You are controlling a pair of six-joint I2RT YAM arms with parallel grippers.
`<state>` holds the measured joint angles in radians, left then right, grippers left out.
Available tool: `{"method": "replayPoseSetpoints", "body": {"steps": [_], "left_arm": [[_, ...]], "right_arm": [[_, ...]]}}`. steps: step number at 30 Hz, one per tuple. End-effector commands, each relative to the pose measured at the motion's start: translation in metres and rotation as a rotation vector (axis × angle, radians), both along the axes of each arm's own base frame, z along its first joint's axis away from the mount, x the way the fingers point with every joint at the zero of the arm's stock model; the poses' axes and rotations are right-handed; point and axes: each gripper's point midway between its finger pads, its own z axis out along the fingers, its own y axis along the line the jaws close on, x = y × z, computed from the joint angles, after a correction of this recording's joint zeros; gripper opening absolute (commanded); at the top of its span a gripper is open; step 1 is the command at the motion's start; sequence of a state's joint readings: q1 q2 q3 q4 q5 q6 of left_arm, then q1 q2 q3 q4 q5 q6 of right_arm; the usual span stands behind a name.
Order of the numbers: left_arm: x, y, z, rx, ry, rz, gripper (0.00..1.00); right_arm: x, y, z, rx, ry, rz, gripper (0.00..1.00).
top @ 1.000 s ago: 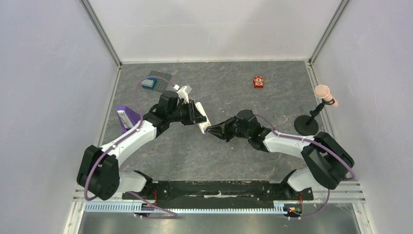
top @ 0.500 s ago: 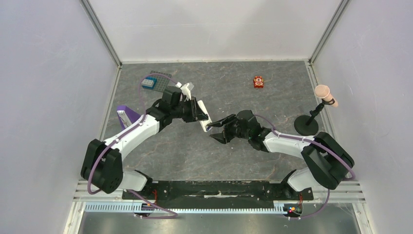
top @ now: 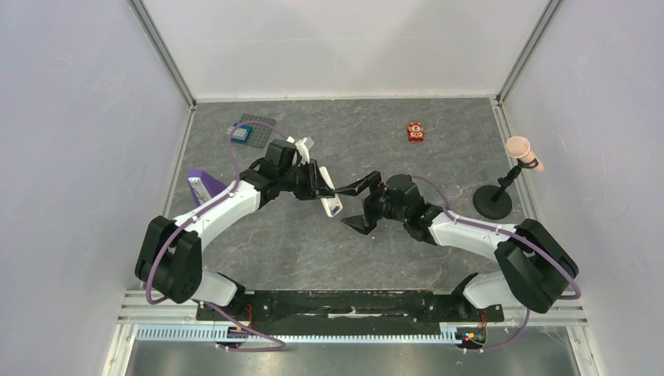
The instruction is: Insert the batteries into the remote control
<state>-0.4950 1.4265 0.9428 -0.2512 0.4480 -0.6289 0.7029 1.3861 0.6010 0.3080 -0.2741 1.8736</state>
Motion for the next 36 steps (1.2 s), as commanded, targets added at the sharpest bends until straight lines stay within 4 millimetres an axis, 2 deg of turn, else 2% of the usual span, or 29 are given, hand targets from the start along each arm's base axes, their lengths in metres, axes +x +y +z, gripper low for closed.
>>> {"method": "replayPoseSetpoints", "body": {"steps": [1,4,7,15,20,25,32,36], "left_arm": [[0.006,-0.011,0.021,-0.054,-0.012,-0.015,0.02],[0.003,-0.014,0.023,-0.072,0.004,-0.025,0.02],[-0.001,-0.017,0.026,-0.091,0.018,-0.047,0.02],[-0.019,-0.025,0.035,-0.152,0.094,-0.125,0.02],[-0.028,-0.034,0.044,-0.213,0.153,-0.175,0.02],[-0.028,-0.038,0.049,-0.238,0.158,-0.199,0.02],[-0.025,-0.041,0.051,-0.248,0.152,-0.209,0.02],[-0.027,-0.042,0.05,-0.256,0.159,-0.226,0.02]], "right_arm": [[0.0,0.001,0.026,-0.026,-0.174,0.088,0.98],[-0.001,-0.005,0.025,-0.071,-0.252,0.123,0.98],[-0.001,-0.007,0.03,-0.137,-0.403,0.193,0.98],[-0.016,-0.014,0.04,-0.231,-0.738,0.389,0.98],[-0.021,-0.018,0.032,-0.325,-0.82,0.502,0.98],[-0.034,-0.015,0.03,-0.303,-0.849,0.606,0.98],[-0.038,-0.015,0.031,-0.282,-0.868,0.623,0.98],[-0.038,-0.015,0.03,-0.275,-0.861,0.617,0.94]]}}
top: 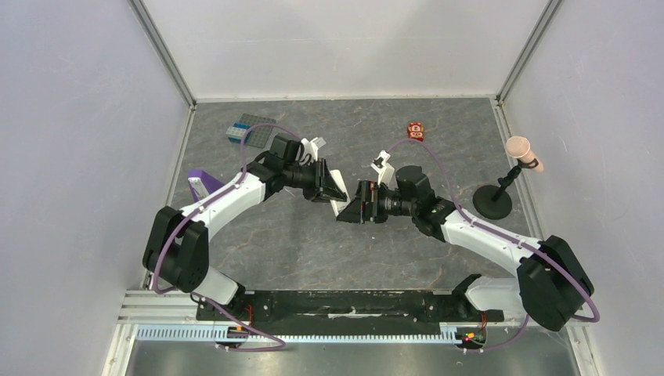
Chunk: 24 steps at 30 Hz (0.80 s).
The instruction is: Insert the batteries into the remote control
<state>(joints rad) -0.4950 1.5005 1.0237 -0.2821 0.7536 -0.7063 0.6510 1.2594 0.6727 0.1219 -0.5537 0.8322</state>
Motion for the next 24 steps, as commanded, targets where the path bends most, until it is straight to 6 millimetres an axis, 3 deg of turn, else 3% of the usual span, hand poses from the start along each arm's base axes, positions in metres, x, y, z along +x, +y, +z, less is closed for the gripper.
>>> {"method": "replayPoseSetpoints", "body": {"steps": [1,6,13,24], "left_arm": [[0.0018,-0.0104,0.0222,-0.072,-0.018,-0.041,0.02],[-0.0014,-0.0106,0.0217,-0.078,-0.017,-0.061,0.02],[-0.004,-0.0108,0.0212,-0.083,-0.009,-0.075,0.02],[-0.003,-0.0107,0.0194,-0.08,-0.003,-0.07,0.02]], "right_arm": [[0.0031,0.0041,0.016,0.045,-0.05,0.027,0.94],[0.0054,0.0017,0.016,0.076,-0.029,0.002,0.91],[0.0038,-0.0003,0.0159,0.12,0.006,0.002,0.78],[0.0038,-0.0002,0.0205,0.123,-0.038,0.02,0.81]]}}
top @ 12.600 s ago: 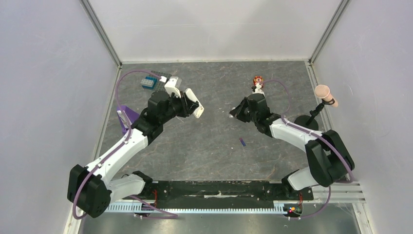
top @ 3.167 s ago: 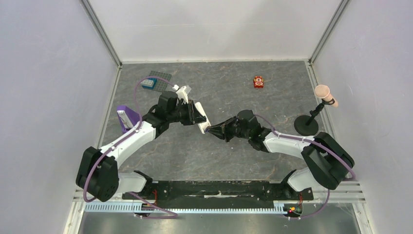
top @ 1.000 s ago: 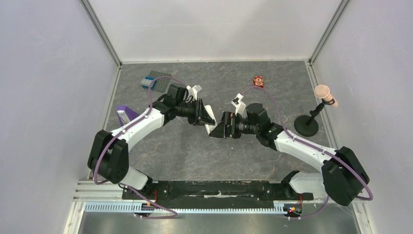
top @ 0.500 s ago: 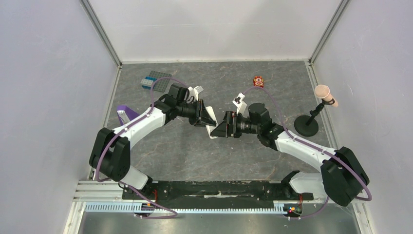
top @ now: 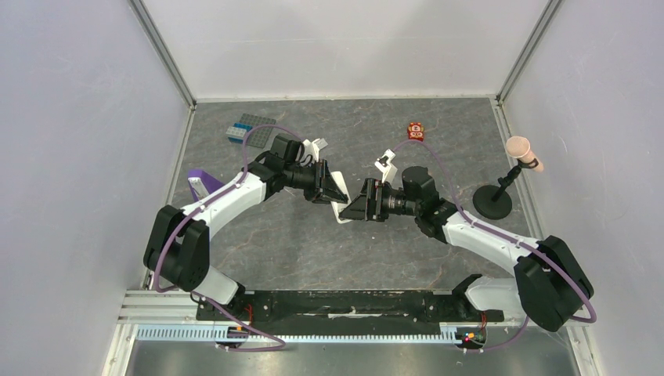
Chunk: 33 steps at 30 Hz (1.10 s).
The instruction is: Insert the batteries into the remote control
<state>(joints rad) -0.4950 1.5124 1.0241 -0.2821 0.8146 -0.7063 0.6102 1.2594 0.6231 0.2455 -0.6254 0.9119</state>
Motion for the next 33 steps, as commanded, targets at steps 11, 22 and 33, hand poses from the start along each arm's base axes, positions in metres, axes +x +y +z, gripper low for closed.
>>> {"method": "replayPoseSetpoints", "body": {"steps": [11,22,33], "left_arm": [[0.007,-0.008,0.017,-0.048,-0.033,-0.015,0.02],[0.007,-0.009,0.018,-0.052,-0.027,-0.01,0.02],[0.005,-0.009,0.02,-0.06,-0.031,-0.02,0.02]], "right_arm": [[0.007,-0.001,0.008,-0.005,-0.078,-0.004,0.7],[0.01,-0.004,-0.001,-0.061,-0.083,-0.009,0.7],[0.014,-0.003,-0.003,-0.047,-0.049,-0.044,0.61]]}}
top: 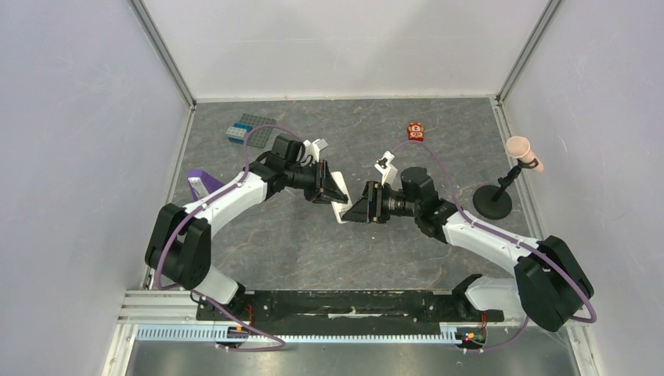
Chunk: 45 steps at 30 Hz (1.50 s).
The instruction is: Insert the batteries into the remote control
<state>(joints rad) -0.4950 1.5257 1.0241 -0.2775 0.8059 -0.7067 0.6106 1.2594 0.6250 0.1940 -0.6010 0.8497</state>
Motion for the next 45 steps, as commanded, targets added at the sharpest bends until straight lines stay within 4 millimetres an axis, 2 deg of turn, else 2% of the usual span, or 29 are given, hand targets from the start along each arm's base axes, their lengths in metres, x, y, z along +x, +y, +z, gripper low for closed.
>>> {"method": "replayPoseSetpoints", "body": {"steps": [1,11,19,34,38,41,45], "left_arm": [[0.002,-0.008,0.025,-0.07,-0.037,-0.027,0.02],[0.0,-0.009,0.029,-0.085,-0.037,-0.038,0.02],[-0.001,-0.011,0.035,-0.109,-0.037,-0.044,0.02],[-0.005,-0.015,0.05,-0.177,-0.036,-0.069,0.02],[-0.006,-0.018,0.062,-0.233,-0.032,-0.074,0.02],[-0.008,-0.021,0.079,-0.308,-0.031,-0.081,0.02],[-0.011,-0.021,0.089,-0.336,-0.035,-0.086,0.02]], "right_arm": [[0.013,0.002,0.008,0.011,-0.024,-0.045,0.61],[0.014,0.0,0.001,0.025,0.014,-0.075,0.51],[0.015,0.002,-0.003,0.024,0.03,-0.078,0.5],[0.015,0.0,-0.024,0.003,0.08,-0.095,0.45],[0.013,-0.001,-0.028,0.009,0.094,-0.101,0.45],[0.01,-0.002,-0.03,0.025,0.107,-0.1,0.45],[0.008,-0.005,-0.031,0.04,0.107,-0.106,0.46]]}}
